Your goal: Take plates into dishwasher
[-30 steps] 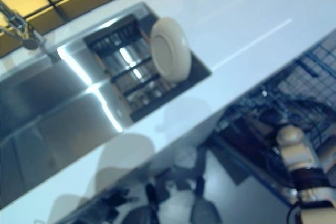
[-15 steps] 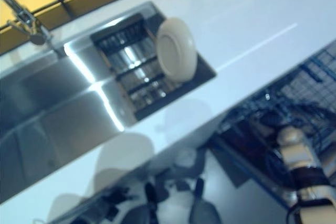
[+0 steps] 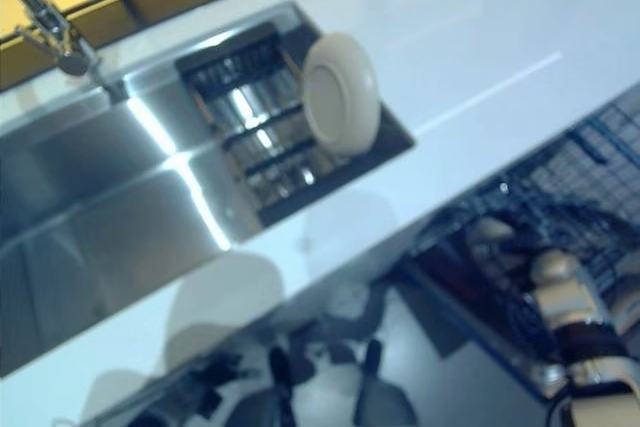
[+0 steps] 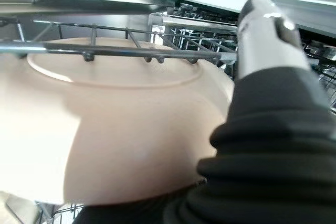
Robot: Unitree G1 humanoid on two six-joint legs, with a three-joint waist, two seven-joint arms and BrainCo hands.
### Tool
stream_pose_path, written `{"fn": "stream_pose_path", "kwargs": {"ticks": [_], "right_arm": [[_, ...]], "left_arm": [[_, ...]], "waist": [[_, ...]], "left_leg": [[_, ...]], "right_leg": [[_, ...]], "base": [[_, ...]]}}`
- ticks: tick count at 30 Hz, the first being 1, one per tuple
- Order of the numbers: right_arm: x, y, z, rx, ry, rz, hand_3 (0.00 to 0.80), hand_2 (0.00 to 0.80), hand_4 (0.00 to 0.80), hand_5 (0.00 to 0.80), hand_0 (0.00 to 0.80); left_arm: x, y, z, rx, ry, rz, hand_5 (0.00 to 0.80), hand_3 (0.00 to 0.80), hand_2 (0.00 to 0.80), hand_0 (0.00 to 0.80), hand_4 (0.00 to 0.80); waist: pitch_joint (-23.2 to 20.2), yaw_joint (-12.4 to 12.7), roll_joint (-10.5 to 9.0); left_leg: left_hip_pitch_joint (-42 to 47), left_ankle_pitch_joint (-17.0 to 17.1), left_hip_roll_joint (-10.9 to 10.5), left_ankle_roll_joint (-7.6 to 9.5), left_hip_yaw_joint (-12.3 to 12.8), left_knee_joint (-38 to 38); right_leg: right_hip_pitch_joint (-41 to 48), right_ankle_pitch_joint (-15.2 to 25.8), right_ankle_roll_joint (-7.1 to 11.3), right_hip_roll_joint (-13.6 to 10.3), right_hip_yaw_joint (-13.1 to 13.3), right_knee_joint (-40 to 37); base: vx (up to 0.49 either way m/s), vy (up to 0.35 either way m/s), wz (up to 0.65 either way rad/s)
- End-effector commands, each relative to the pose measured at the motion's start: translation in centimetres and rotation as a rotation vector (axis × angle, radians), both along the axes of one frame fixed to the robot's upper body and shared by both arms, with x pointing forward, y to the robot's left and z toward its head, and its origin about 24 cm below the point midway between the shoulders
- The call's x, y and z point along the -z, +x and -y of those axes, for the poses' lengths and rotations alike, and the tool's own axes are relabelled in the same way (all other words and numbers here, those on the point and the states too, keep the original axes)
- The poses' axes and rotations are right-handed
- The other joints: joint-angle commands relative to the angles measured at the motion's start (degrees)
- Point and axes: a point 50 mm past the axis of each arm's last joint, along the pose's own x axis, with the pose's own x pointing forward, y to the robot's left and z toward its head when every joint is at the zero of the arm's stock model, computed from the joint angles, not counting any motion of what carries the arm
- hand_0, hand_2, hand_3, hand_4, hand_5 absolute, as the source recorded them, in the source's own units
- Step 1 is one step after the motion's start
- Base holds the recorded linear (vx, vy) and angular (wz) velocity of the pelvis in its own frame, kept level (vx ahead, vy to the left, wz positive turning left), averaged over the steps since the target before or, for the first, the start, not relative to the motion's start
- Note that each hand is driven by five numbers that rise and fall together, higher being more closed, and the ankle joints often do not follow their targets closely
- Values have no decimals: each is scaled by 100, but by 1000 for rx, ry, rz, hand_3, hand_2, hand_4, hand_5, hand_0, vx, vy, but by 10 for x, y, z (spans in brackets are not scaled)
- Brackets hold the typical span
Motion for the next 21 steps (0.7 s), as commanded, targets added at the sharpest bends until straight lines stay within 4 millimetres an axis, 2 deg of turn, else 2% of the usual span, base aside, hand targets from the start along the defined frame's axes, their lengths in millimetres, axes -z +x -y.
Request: {"fn": "stream_pose_path", "kwargs": {"ticks": [1, 11, 21], "right_arm": [[-5, 1, -2, -8, -37, 28, 0, 0, 0, 0, 0], [-23, 3, -4, 3, 5, 142, 0, 0, 0, 0, 0], [-61, -3, 4, 30, 68, 360, 0, 0, 0, 0, 0]], "left_arm": [[-18, 28, -20, 4, 66, 82, 0, 0, 0, 0, 0], [-17, 24, -22, -9, 69, 78, 0, 0, 0, 0, 0], [-12, 12, -29, -30, 80, 56, 0, 0, 0, 0, 0]], "waist": [[-286, -26, -397], [-277, -50, -431], [-319, -141, -547]], "left_leg": [[-63, 83, 203, -176, 207, -10], [-18, 73, 222, -167, 211, -14], [96, -3, 242, -136, 282, -9]], "right_leg": [[169, -349, 217, -108, 193, 190], [215, -347, 222, -97, 198, 178], [292, -370, 233, -69, 244, 167]], "base": [[0, 0, 0], [0, 0, 0], [0, 0, 0]]}}
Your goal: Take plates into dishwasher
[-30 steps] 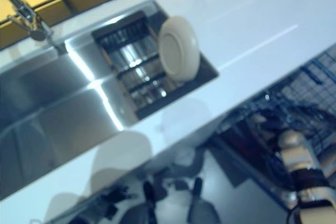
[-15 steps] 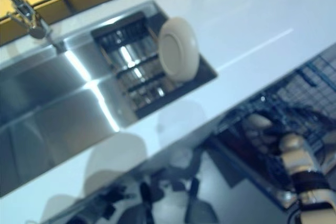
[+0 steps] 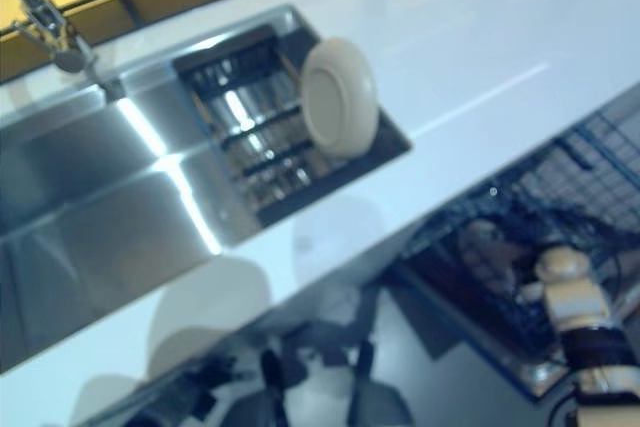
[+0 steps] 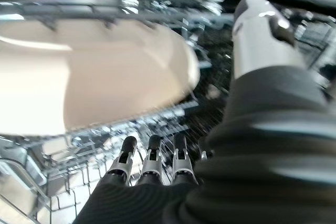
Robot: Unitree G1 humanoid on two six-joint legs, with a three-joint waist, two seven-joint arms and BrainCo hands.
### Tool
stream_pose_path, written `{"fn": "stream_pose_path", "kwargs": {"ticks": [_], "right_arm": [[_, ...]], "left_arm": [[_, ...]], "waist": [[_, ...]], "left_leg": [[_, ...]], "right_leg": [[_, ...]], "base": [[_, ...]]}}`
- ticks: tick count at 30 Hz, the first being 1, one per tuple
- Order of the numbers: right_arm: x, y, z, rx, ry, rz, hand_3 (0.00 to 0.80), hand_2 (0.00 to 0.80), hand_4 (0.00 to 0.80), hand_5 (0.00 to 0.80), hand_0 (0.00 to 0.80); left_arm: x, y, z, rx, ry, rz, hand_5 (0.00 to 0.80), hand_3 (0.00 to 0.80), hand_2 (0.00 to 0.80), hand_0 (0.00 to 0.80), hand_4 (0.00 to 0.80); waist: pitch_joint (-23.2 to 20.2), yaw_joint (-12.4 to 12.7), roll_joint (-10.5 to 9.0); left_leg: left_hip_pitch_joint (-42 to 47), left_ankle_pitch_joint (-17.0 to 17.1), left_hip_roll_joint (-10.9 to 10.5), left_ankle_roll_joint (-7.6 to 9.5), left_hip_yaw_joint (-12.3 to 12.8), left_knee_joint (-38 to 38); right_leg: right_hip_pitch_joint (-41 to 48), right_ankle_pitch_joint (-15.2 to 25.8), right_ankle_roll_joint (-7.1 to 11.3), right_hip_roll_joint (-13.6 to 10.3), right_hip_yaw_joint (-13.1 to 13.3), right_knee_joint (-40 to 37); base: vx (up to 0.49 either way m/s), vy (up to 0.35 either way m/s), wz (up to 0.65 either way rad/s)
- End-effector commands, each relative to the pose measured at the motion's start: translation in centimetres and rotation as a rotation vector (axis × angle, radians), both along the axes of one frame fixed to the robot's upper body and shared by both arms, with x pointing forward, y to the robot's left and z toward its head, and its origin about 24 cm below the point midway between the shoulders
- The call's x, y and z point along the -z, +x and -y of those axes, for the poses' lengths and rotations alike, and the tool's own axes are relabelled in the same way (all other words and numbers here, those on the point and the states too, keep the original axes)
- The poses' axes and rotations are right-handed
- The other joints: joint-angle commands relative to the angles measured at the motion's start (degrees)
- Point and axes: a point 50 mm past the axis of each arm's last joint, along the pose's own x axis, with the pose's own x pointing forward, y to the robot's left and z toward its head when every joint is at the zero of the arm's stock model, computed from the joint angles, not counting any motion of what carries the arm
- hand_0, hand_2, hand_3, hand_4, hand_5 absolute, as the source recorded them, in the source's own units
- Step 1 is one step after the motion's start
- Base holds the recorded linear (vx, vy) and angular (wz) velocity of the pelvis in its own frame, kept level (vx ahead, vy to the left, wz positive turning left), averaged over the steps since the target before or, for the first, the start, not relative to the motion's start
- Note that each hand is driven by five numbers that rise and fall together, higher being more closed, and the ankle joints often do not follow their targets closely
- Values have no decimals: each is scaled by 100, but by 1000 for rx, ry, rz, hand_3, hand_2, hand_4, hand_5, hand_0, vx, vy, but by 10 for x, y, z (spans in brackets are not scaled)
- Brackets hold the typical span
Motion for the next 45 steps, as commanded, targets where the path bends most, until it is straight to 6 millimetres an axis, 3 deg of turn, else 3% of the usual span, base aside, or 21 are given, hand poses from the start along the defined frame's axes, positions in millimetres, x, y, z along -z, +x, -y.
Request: {"fn": "stream_pose_path", "kwargs": {"ticks": [1, 8, 14, 17, 24, 29, 36, 45], "right_arm": [[-35, 0, 6, -2, -48, 148, 0, 0, 0, 0, 0], [-46, -9, 12, 13, -60, 214, 0, 0, 0, 0, 0], [-73, -13, 21, 46, -87, 320, 0, 0, 0, 0, 0], [-97, -13, 20, 33, -72, 423, 0, 0, 0, 0, 0], [-139, 7, -16, -144, 137, 593, 0, 0, 0, 0, 0], [-155, 24, -42, -226, 216, 647, 0, 0, 0, 0, 0], [-161, 46, -70, -258, 310, 597, 0, 0, 0, 0, 0], [-144, 75, -81, -165, 397, 436, 0, 0, 0, 0, 0]], "left_arm": [[-11, 16, -19, -21, 51, 70, 0, 0, 0, 0, 0], [-9, 10, -19, -29, 50, 60, 0, 0, 0, 0, 0], [-6, 7, -17, -31, 53, 53, 0, 0, 0, 0, 0], [-5, 4, -18, -33, 56, 49, 0, 0, 0, 0, 0], [-2, -2, -20, -28, 67, 16, 0, 0, 0, 0, 0], [1, -7, -18, -18, 71, -12, 0, 0, 0, 0, 0], [5, -10, -14, 3, 73, -50, 0, 0, 0, 0, 0], [9, -11, -5, 29, 62, -80, 0, 0, 0, 0, 0]], "waist": [[-329, -130, -286], [-404, -184, -348], [-459, -194, -404], [-457, -176, -447], [-585, -54, -494], [-707, 39, -483], [-892, 192, -487], [-1001, 461, -501]], "left_leg": [[-14, 13, 241, -134, 286, -12], [64, -33, 244, -106, 345, -12], [110, -70, 233, -90, 350, -15], [163, -119, 226, -79, 334, -4], [206, -155, 189, -45, 265, -15], [257, -205, 129, -15, 227, -15], [340, -287, 8, 51, 182, -15], [386, -345, -99, 109, 48, -15]], "right_leg": [[172, -372, 252, -71, 247, 161], [217, -363, 262, -66, 291, 130], [245, -361, 266, -58, 325, 113], [299, -383, 274, -58, 333, 116], [322, -387, 272, -82, 312, 124], [390, -397, 280, -139, 278, 115], [497, -378, 321, -239, 223, 79], [585, -375, 362, -361, 82, 134]], "base": [[0, 0, 0], [10, 8, -1], [14, 26, -7], [1, 7, -2], [27, 36, -2], [45, 70, -2], [58, 70, 1], [53, 67, 5]]}}
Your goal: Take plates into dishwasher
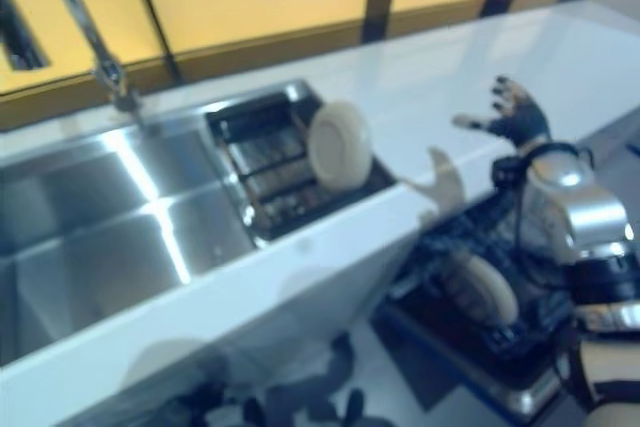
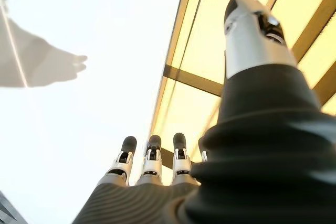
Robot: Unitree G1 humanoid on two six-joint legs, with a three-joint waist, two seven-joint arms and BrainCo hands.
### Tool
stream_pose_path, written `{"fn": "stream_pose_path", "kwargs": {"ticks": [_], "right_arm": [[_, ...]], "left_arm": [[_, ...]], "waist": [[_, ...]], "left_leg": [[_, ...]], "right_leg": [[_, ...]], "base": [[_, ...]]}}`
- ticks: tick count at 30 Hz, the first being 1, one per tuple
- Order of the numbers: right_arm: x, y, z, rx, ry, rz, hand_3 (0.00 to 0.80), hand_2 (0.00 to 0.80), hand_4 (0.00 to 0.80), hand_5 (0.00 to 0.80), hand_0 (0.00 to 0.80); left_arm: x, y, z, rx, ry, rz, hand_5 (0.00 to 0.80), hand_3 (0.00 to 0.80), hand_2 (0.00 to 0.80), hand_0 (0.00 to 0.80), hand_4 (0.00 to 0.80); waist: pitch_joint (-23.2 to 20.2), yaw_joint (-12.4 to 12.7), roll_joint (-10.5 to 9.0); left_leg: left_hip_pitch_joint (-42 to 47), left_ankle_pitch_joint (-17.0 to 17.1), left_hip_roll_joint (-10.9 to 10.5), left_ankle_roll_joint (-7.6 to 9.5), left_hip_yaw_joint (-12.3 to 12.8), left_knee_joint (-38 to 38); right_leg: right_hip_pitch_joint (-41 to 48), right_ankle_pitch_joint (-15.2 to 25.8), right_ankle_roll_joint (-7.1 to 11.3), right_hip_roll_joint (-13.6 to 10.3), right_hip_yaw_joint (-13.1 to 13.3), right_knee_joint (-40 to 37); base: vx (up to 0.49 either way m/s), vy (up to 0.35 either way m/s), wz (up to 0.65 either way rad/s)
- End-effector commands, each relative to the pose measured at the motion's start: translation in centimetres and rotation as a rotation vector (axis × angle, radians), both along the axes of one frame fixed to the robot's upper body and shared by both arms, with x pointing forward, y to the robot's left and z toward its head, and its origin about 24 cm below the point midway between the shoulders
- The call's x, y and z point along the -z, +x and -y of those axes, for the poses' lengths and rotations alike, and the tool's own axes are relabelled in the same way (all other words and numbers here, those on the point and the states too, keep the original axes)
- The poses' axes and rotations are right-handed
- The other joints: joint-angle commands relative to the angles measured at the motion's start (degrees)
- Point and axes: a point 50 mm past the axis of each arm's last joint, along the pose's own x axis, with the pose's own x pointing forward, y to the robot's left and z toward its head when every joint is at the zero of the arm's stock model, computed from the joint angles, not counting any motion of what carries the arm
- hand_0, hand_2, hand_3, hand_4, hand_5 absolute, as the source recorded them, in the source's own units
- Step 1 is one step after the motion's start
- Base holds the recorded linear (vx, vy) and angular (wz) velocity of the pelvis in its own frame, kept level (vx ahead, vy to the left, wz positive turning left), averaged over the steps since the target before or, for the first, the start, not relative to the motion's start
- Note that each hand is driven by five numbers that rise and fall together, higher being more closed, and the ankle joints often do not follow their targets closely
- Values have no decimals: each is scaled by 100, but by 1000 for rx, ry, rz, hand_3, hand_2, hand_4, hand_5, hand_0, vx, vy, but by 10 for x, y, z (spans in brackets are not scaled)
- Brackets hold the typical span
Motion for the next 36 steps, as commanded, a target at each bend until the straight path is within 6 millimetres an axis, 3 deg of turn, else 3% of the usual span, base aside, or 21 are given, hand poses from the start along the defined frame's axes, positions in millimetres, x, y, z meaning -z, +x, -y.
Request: {"fn": "stream_pose_path", "kwargs": {"ticks": [1, 8, 17, 27, 36], "right_arm": [[-39, 15, -8, 21, 32, 80, 0, 0, 0, 0, 0], [-31, 29, -5, 64, 52, -16, 0, 0, 0, 0, 0], [-35, 35, 3, 85, 88, -49, 0, 0, 0, 0, 0], [-46, 39, -13, 28, 143, 25, 0, 0, 0, 0, 0], [-42, 41, -21, -15, 181, 8, 0, 0, 0, 0, 0]], "left_arm": [[-5, 21, 1, 69, 34, 17, 0, 0, 0, 0, 0], [-4, 18, -1, 63, 43, 0, 0, 0, 0, 0, 0], [-4, 14, -9, 49, 62, -12, 0, 0, 0, 0, 0], [-5, 12, -14, 50, 69, -14, 0, 0, 0, 0, 0], [-7, 15, -16, 50, 73, -7, 0, 0, 0, 0, 0]], "waist": [[4, 258, -245], [-3, 433, -263], [-22, 621, -278], [19, 698, -291], [47, 723, -366]], "left_leg": [[103, -325, -93, 85, -23, 14], [93, -350, -157, 131, -110, 14], [96, -402, -259, 221, -236, 14], [80, -428, -308, 290, -297, 14], [75, -431, -293, 312, -299, 14]], "right_leg": [[360, -417, 365, -360, -23, 156], [350, -403, 422, -453, -95, 251], [329, -396, 523, -592, -185, 420], [256, -376, 601, -648, -207, 555], [219, -356, 628, -633, -214, 598]], "base": [[45, 75, 4], [27, 61, 4], [34, 62, 7], [6, 11, 4], [0, 1, 1]]}}
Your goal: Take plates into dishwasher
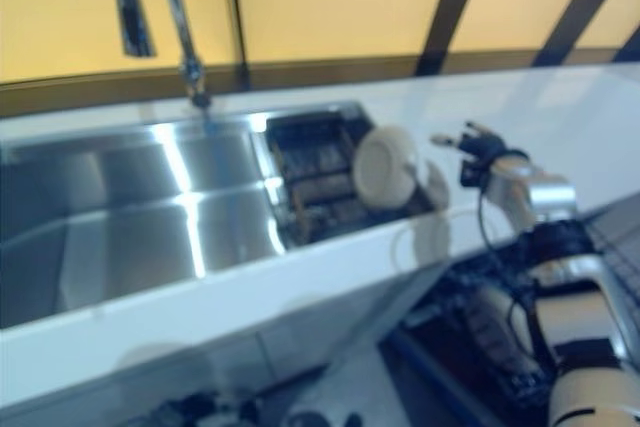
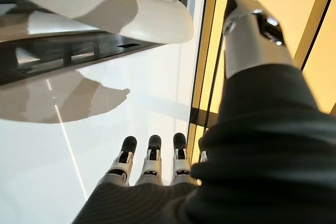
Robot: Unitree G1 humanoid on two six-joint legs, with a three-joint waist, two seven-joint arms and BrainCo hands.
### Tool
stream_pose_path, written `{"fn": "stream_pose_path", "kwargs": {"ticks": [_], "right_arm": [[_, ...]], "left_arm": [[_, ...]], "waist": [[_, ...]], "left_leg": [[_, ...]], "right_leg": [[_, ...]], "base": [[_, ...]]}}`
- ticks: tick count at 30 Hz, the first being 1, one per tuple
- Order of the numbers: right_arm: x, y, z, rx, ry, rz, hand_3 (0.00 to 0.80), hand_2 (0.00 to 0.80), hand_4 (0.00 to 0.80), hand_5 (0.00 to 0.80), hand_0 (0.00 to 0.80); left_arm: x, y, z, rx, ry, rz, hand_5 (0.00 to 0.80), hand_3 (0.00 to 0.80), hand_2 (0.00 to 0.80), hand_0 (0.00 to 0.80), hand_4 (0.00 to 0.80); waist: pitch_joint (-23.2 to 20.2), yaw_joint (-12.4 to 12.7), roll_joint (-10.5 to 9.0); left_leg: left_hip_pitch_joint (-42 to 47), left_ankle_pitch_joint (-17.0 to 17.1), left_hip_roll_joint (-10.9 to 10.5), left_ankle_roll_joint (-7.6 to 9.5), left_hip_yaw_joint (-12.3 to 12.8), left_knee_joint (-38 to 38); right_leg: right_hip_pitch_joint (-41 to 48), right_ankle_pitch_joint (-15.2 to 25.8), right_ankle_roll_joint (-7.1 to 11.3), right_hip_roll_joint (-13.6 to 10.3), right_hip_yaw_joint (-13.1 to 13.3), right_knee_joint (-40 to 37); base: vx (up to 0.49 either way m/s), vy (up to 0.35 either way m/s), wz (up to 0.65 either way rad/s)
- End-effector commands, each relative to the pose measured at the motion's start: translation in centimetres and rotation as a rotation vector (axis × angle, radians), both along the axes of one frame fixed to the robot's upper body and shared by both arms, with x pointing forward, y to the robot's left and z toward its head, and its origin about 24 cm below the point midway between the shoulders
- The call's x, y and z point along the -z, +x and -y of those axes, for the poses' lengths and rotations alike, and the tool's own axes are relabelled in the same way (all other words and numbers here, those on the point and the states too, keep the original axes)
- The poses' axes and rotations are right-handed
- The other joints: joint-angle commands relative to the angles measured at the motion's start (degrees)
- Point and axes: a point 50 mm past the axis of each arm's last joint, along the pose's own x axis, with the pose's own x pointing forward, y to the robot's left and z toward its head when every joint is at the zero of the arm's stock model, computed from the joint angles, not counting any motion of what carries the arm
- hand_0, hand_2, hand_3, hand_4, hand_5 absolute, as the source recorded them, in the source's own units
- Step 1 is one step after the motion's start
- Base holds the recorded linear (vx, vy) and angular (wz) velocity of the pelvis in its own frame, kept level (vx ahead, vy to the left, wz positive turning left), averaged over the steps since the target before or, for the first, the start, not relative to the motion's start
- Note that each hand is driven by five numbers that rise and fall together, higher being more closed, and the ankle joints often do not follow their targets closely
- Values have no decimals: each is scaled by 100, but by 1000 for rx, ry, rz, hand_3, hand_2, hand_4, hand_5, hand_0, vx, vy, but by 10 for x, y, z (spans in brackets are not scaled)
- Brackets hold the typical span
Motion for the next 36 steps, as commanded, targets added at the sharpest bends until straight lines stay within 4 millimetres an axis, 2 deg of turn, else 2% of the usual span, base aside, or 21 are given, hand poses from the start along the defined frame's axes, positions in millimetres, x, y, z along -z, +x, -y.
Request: {"fn": "stream_pose_path", "kwargs": {"ticks": [1, 16, 36], "right_arm": [[-70, 12, -14, -36, 12, 214, 0, 0, 0, 0, 0], [-65, 16, -31, -89, 137, 190, 0, 0, 0, 0, 0], [-56, 19, -38, -97, 137, 134, 0, 0, 0, 0, 0]], "left_arm": [[-7, 21, -3, 51, 31, 33, 0, 0, 0, 0, 0], [-9, 25, -6, 39, 39, 44, 0, 0, 0, 0, 0], [-13, 33, -9, 19, 44, 66, 0, 0, 0, 0, 0]], "waist": [[242, 156, -95], [274, 192, -164], [357, 194, -186]], "left_leg": [[177, -455, -170, 240, 18, 15], [136, -436, -177, 247, -3, 15], [77, -415, -184, 257, -36, 15]], "right_leg": [[145, -304, 541, -518, 85, 588], [155, -320, 521, -477, 63, 602], [46, -276, 542, -468, 94, 646]], "base": [[0, 0, 0], [-6, 0, 1], [-5, 0, 0]]}}
